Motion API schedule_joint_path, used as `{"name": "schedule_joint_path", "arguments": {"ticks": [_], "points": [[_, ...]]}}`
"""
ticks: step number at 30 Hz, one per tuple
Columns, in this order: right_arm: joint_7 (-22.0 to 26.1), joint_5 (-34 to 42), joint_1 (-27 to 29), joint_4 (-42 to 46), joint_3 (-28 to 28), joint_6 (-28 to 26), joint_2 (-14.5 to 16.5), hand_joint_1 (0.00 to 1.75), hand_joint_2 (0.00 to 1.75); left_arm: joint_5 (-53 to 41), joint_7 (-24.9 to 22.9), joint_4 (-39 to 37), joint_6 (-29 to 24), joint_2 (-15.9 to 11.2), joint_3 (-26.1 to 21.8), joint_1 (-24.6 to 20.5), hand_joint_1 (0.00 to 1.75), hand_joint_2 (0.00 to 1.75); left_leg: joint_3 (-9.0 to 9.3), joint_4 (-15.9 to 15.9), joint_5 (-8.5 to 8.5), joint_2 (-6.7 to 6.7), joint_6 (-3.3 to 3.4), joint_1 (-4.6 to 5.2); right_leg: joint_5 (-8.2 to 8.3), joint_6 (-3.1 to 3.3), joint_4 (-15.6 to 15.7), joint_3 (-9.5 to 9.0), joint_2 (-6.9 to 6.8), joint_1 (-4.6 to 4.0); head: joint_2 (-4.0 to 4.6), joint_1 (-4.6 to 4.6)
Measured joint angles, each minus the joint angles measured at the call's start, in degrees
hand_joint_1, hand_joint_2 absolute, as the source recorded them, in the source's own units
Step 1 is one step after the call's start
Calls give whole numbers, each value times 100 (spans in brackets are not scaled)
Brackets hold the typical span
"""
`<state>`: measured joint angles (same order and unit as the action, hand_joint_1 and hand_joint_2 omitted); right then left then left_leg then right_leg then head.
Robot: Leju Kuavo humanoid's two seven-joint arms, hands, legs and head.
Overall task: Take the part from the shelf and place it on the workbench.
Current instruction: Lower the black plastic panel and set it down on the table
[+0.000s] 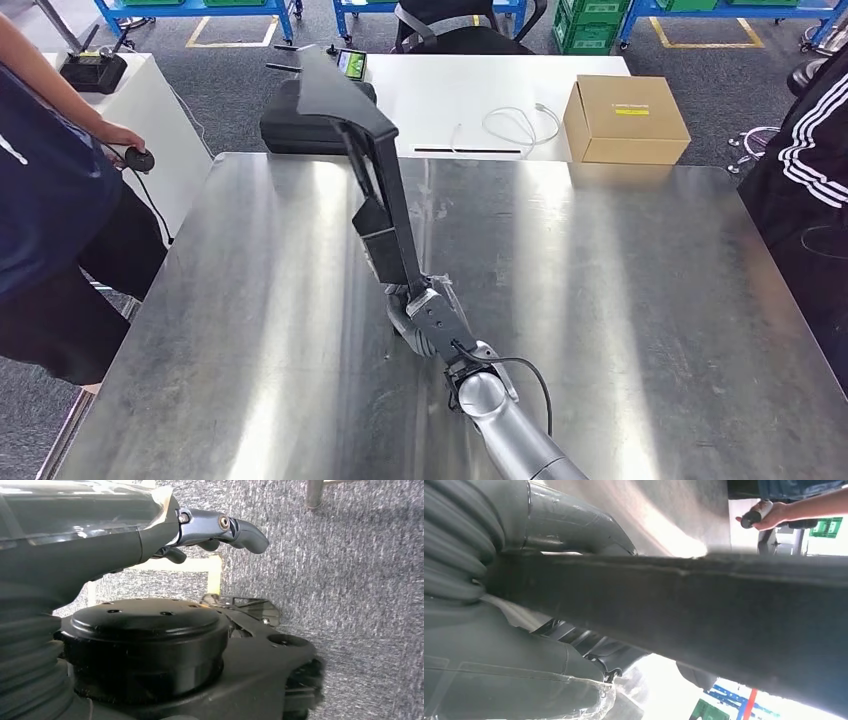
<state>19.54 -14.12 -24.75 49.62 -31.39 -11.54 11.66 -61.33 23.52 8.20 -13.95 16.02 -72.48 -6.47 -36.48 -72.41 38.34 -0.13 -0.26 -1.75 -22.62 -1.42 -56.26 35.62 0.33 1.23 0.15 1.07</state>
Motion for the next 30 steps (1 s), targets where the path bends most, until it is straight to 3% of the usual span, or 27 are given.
{"name": "schedule_joint_path", "arguments": {"ticks": [1,3,5,6,9,11,13,15,16,17,18,20,21,23,25,26,28,29,30], "points": [[0,1,0,-7,0,0,1,175,175,1,0,0,-1,0,0,-1,0,175,75,101,-107,3,14,1,20,4,-2,22,-1,-15,0,0],[0,4,-3,-13,0,0,2,175,175,2,0,0,-10,0,0,-2,0,175,497,798,-459,3,57,1,61,-21,-7,51,5,-26,0,-3],[0,12,-9,-14,1,0,4,175,175,6,0,0,-23,0,0,-2,0,175,867,1417,-669,15,101,25,111,-88,-20,78,9,-52,0,-2],[0,14,-10,-16,0,0,8,175,175,11,0,0,-29,0,0,-1,0,175,931,1538,-698,26,121,46,143,-133,-24,91,6,-60,0,-4],[-2,-5,-12,-26,-4,-21,14,175,175,25,2,-7,-35,1,0,-4,0,175,854,1570,-801,27,231,84,172,-262,-49,156,-7,-50,0,-4],[-13,-37,-23,-29,-11,-74,14,175,175,19,5,-18,-33,2,0,-10,0,175,769,1598,-913,2,337,79,-121,-239,-405,321,-13,-49,0,23],[-64,-78,-52,-44,-24,-141,20,175,175,3,-6,-24,-26,2,-2,-16,0,175,656,1589,-1008,-17,394,97,-578,-186,-1176,572,-14,-45,0,48],[-128,-122,-103,-79,-34,-184,40,175,175,-23,-29,-30,-8,2,-8,-20,0,175,539,1582,-1093,-31,403,110,-806,-225,-1733,662,-15,-39,0,48],[-150,-138,-134,-98,-37,-192,57,175,175,-34,-39,-33,2,2,-10,-22,0,175,493,1579,-1128,-36,395,112,-794,-269,-1700,548,-16,-36,0,48],[-169,-151,-164,-116,-39,-196,78,175,175,-44,-45,-37,9,2,-11,-24,0,175,457,1575,-1157,-37,383,113,-720,-316,-1437,319,-17,-32,0,48],[-185,-161,-194,-131,-42,-197,100,175,175,-48,-47,-40,12,2,-11,-25,0,175,430,1568,-1181,-37,366,113,-626,-347,-999,4,-18,-32,0,50],[-202,-178,-242,-152,-47,-197,140,175,175,-54,-50,-46,16,2,-11,-29,0,175,379,1548,-1226,-36,311,132,-526,-331,-197,-539,-17,-62,0,45],[-205,-186,-256,-161,-49,-197,152,175,175,-60,-50,-47,16,2,-13,-31,0,175,361,1539,-1251,-36,280,142,-516,-299,12,-667,-16,-82,0,44],[-214,-207,-263,-183,-50,-197,165,175,175,-85,-50,-48,15,2,-17,-34,0,175,338,1535,-1307,-37,218,155,-494,-224,68,-664,-18,-102,0,35],[-225,-228,-268,-208,-50,-197,184,175,175,-108,-49,-48,6,1,-27,-38,0,175,270,1429,-1191,-21,165,143,-426,-109,81,-612,-28,-41,0,25],[-228,-234,-272,-216,-50,-197,197,175,175,-112,-49,-48,2,0,-35,-39,0,175,188,1240,-1006,-8,136,133,-380,-34,93,-569,-34,-11,0,10],[-230,-238,-279,-234,-49,-197,216,175,175,-117,-50,-48,-2,-4,-54,-42,0,175,-59,565,-495,11,78,113,-291,72,92,-457,-43,-8,0,-16],[-230,-238,-279,-246,-49,-197,218,175,175,-119,-50,-48,-2,-6,-62,-43,0,175,-171,205,-311,15,49,104,-248,86,86,-394,-47,-13,0,-22],[-231,-238,-278,-258,-49,-197,218,175,175,-120,-50,-48,-2,-8,-71,-44,0,175,-222,-35,-246,16,23,93,-205,81,74,-329,-50,-16,0,-22]]}}
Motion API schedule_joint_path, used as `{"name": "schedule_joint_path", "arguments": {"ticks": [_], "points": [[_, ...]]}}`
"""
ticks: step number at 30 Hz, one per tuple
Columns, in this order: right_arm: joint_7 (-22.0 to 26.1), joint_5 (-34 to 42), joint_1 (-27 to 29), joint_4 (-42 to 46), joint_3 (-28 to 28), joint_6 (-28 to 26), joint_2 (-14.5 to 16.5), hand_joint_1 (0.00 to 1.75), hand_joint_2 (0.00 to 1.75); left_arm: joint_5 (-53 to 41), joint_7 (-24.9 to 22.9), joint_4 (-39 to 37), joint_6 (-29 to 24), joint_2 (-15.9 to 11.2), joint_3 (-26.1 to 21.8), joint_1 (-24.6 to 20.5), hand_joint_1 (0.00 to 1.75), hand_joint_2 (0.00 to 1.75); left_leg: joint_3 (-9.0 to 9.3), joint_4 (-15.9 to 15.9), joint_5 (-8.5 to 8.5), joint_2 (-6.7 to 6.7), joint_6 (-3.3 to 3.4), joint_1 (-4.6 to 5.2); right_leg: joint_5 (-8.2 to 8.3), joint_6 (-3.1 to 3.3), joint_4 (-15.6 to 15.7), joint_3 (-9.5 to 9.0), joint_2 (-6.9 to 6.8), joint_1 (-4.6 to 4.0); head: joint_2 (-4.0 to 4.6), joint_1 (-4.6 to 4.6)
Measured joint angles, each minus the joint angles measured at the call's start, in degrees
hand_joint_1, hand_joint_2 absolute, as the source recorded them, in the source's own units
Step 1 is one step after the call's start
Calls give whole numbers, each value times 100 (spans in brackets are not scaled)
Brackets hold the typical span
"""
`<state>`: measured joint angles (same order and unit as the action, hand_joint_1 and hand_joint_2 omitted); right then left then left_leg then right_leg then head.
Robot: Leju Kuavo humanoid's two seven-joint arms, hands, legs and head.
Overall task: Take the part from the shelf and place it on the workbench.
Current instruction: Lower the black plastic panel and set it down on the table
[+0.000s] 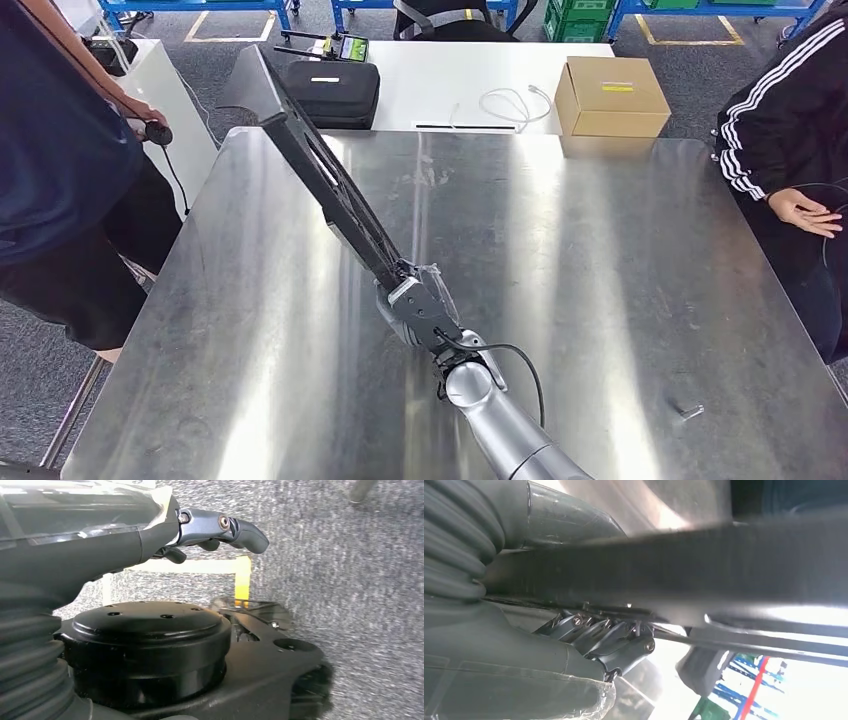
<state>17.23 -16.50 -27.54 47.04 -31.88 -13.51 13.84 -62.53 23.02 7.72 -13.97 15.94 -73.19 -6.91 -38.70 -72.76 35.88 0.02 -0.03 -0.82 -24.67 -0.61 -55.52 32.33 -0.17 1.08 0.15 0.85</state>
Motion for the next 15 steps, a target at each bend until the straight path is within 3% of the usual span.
{"name": "schedule_joint_path", "arguments": {"ticks": [1,2,4,6,7,10,12,14,15], "points": [[-1,0,0,-10,0,0,1,175,175,0,0,0,0,-2,-8,-2,0,175,39,-63,-58,-1,-24,-19,41,-15,-21,68,-2,4,0,-3],[-1,0,-4,-17,0,0,1,175,175,0,1,0,0,-3,-14,-6,0,175,179,76,-210,-3,-45,-46,74,-36,-53,135,-2,14,0,-2],[-1,-2,-23,-20,2,0,4,175,175,0,1,-1,0,-5,-20,-16,0,175,663,744,-473,-9,-107,-108,121,-85,-148,267,3,23,0,-8],[-3,-10,-53,-20,4,-11,12,175,175,-15,9,-2,-11,-5,-20,-26,0,175,973,1271,-481,9,-104,-117,162,-150,-232,375,12,-5,0,-16],[-5,-22,-62,-22,4,-27,19,175,175,-27,18,-3,-24,-5,-20,-30,0,175,995,1367,-440,19,-65,-97,193,-193,-240,413,14,-18,0,-18],[-36,-150,-76,-60,2,-164,32,175,175,-85,33,-5,-84,0,-21,-43,0,175,867,1398,-552,11,164,-51,232,-313,-267,518,12,-4,0,-12],[-102,-347,-127,-133,-1,-356,50,175,175,-163,21,-7,-102,8,-21,-55,0,175,763,1411,-667,-6,288,-47,-57,-276,-708,750,12,13,0,11],[-218,-608,-231,-278,-3,-647,93,175,175,-261,-2,-10,-108,12,-21,-68,0,175,641,1406,-758,-16,329,-26,-470,-223,-1506,1051,14,9,0,33],[-283,-733,-305,-382,-3,-796,120,175,175,-308,-15,-13,-109,14,-21,-75,0,175,587,1403,-797,-20,332,-15,-602,-226,-1818,1137,15,6,0,32]]}}
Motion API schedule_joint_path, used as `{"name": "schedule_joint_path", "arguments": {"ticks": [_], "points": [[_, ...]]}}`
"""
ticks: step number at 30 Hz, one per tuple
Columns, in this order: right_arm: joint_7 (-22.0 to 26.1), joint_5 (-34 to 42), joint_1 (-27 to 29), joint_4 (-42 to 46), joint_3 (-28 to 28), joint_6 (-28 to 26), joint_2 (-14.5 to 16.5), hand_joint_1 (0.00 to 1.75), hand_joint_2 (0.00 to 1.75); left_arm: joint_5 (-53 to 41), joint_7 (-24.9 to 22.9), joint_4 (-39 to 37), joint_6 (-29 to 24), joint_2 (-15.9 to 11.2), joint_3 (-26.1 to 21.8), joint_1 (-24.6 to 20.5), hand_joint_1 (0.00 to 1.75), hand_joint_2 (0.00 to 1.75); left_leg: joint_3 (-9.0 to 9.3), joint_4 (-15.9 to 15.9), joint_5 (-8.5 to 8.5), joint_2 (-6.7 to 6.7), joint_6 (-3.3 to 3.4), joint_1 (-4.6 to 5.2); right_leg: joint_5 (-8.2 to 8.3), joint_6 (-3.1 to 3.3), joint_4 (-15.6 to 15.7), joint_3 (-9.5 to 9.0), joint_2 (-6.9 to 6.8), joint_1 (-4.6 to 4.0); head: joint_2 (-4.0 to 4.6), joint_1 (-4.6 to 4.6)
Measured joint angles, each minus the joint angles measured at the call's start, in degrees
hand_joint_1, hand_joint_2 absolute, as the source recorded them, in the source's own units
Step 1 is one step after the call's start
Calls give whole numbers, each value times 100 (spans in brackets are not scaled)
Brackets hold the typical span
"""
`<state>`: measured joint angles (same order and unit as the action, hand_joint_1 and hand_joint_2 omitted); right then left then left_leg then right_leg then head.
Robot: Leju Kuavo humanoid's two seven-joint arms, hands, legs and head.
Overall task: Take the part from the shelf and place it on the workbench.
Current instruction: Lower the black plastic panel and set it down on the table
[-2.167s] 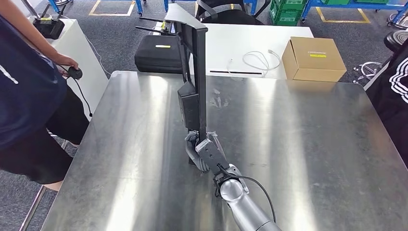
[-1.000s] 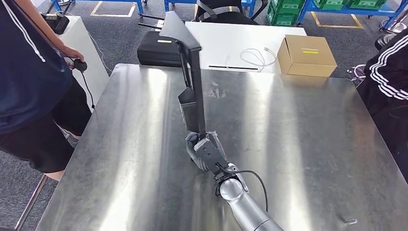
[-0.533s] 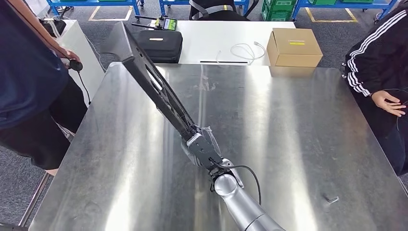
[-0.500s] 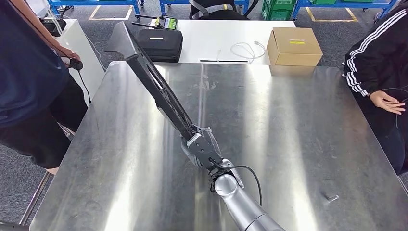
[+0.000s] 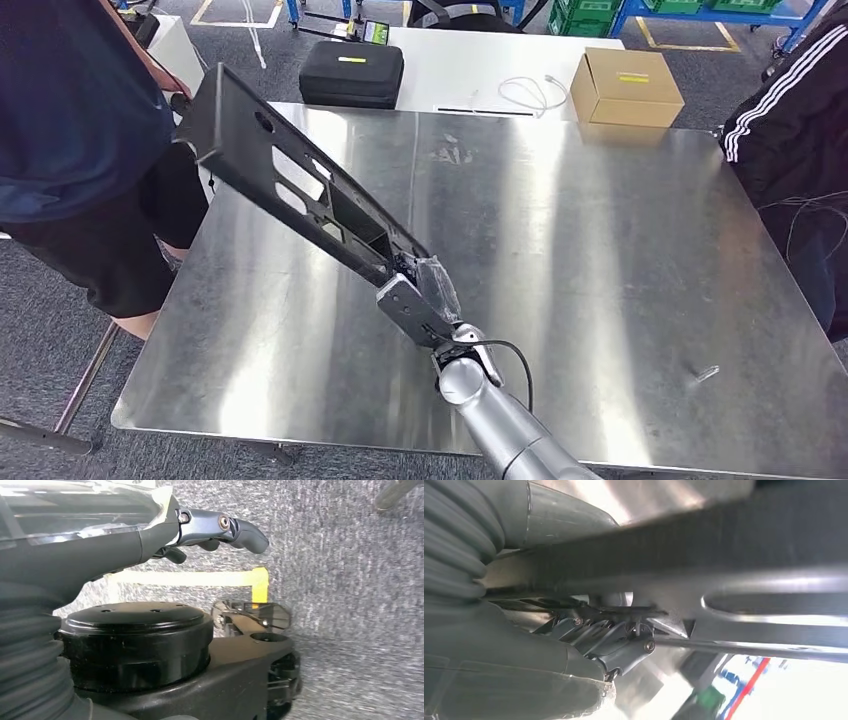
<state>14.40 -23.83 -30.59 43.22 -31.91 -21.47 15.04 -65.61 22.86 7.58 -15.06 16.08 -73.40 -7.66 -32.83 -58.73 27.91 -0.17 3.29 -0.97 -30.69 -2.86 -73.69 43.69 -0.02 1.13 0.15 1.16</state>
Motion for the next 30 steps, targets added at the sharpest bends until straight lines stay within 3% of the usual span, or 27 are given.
{"name": "schedule_joint_path", "arguments": {"ticks": [1,2,3,5,7,10,15,20,25,30], "points": [[-77,-122,-91,-125,0,-139,32,175,175,-48,-16,-2,-1,4,0,-9,0,175,-45,-2,-36,-2,-3,9,-46,-20,-96,-33,0,-2,0,0],[-165,-241,-195,-270,0,-263,73,175,175,-96,-35,-4,-3,9,0,-19,0,175,-78,-4,-66,-1,-11,15,-14,-49,50,-191,0,-3,0,-1],[-267,-367,-317,-425,-1,-376,118,175,175,-144,-55,-5,-9,16,0,-28,0,175,-101,-4,-91,1,-25,18,74,-74,399,-453,0,-7,0,1],[-529,-662,-619,-772,-16,-607,227,175,175,-244,-93,-7,-29,32,0,-48,0,175,-131,-9,-131,0,-70,29,238,-64,1252,-1014,-1,-37,0,-2],[-743,-896,-915,-1103,-42,-786,315,175,175,-318,-119,-8,-45,39,0,-63,0,175,-158,-18,-156,-6,-104,47,306,-14,1639,-1241,-1,-66,0,-8],[-900,-1056,-1161,-1466,-68,-918,390,175,175,-369,-134,-8,-55,34,-1,-72,0,175,-179,-20,-184,-5,-59,46,353,5,1658,-1229,0,-73,0,-9],[-1290,-1435,-1461,-1860,-145,-1126,457,175,175,-507,-140,-25,-44,33,-25,-87,0,175,-187,47,-266,-3,-167,24,394,71,1652,-1183,-1,-102,0,-10],[-1918,-1939,-1781,-2167,-232,-1394,358,175,175,-708,-156,-48,10,32,-71,-108,0,175,-196,61,-295,-2,-211,17,409,95,1648,-1167,-2,-113,0,-10],[-2536,-2386,-2068,-2374,-232,-1662,-10,175,175,-892,-178,-72,24,32,-158,-143,0,175,-209,59,-309,2,-215,26,422,80,1648,-1160,-6,-109,0,-8],[-3166,-2813,-2333,-2499,-127,-1768,-607,175,175,-1062,-147,-84,35,32,-310,-158,0,175,-226,52,-318,10,-201,44,437,58,1649,-1152,-14,-91,0,-8]]}}
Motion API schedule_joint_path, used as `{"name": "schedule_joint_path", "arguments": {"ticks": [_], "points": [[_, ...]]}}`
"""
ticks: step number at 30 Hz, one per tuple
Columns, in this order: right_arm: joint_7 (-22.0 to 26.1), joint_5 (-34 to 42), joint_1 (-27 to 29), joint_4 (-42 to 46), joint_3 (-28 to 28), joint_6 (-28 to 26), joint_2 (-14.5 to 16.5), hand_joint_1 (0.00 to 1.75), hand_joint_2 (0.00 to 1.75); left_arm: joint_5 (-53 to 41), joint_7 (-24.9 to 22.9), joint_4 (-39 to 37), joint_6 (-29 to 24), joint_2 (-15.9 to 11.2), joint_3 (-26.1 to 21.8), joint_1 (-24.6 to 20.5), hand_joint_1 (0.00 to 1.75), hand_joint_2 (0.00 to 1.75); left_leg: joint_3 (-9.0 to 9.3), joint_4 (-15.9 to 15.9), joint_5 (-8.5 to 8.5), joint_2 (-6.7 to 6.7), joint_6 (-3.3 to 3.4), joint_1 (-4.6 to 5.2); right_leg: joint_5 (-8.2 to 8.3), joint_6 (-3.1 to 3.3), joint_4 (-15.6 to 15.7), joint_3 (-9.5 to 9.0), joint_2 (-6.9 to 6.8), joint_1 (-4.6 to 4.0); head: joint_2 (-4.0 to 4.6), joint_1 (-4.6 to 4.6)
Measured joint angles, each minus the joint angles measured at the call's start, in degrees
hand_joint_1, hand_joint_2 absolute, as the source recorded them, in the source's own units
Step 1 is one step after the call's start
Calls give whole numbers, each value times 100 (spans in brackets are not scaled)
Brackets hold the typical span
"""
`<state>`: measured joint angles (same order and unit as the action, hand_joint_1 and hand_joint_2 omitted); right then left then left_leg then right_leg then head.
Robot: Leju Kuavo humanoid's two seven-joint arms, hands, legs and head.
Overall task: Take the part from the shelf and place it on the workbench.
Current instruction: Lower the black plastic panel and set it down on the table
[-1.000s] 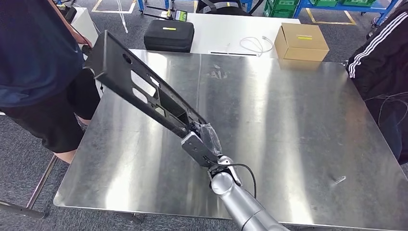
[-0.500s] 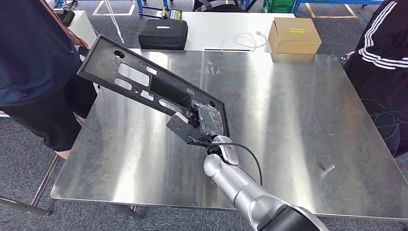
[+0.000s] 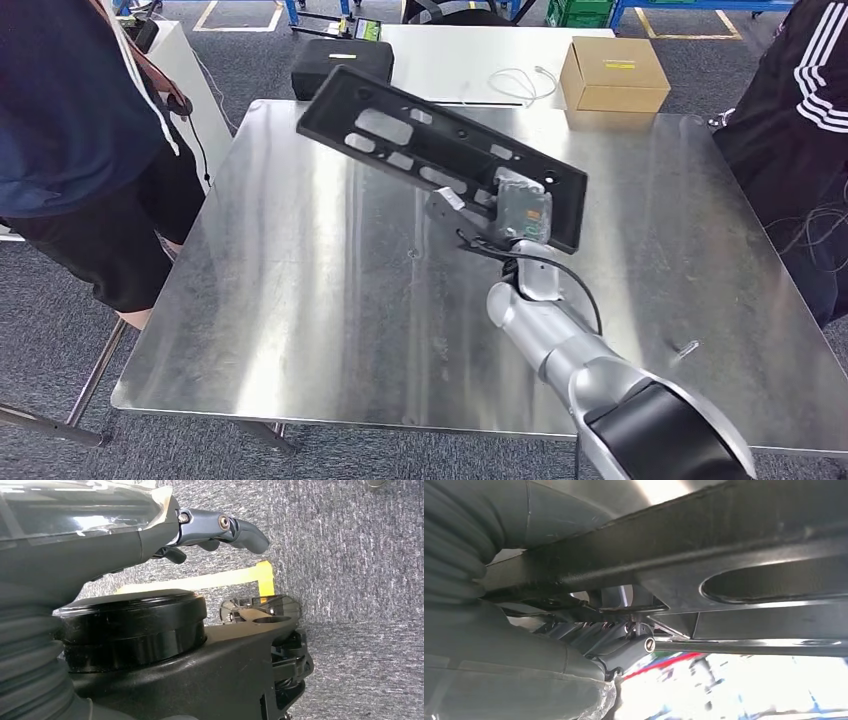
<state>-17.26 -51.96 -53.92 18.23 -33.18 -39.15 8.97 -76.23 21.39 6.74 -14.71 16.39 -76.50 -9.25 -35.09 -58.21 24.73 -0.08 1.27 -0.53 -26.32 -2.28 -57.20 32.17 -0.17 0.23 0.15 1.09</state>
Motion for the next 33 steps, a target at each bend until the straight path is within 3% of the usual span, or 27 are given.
{"name": "schedule_joint_path", "arguments": {"ticks": [5,9,14,18,23,27,33], "points": [[-120,-255,-149,-95,211,-16,-527,175,175,-170,-142,1,103,-37,-145,5,0,175,-23,-4,-7,0,12,14,13,-19,0,19,-3,11,0,-1],[147,-374,-182,-114,381,29,-815,175,175,-516,-775,114,628,-385,-153,88,0,175,-33,-4,-13,4,17,6,15,-21,-1,28,-11,10,0,0],[527,-305,-230,-122,678,101,-1152,175,175,-523,-732,211,751,-626,-155,116,0,175,-46,-3,-21,21,19,1,15,-21,-3,32,-31,5,0,-2],[653,-278,-233,-122,819,107,-1287,0,0,-521,-732,235,757,-672,-155,124,0,175,-49,-2,-22,12,19,3,23,-9,-4,38,-27,-1,0,-3],[1098,-153,-224,-122,945,120,-1305,0,0,-465,-715,241,772,-685,-155,124,0,175,-51,-2,-24,10,21,4,25,-6,-4,40,-27,-1,0,-3],[1565,60,-192,-122,1091,248,-1193,0,0,-374,-698,244,811,-699,-169,129,0,0,-54,-2,-29,8,25,1,26,-5,-4,44,-25,-1,0,-3],[2130,514,-186,-64,1373,808,-917,0,0,-285,-808,281,762,-767,-209,178,0,0,-55,-2,-33,18,19,-5,26,-4,-6,47,-25,-6,0,-4]]}}
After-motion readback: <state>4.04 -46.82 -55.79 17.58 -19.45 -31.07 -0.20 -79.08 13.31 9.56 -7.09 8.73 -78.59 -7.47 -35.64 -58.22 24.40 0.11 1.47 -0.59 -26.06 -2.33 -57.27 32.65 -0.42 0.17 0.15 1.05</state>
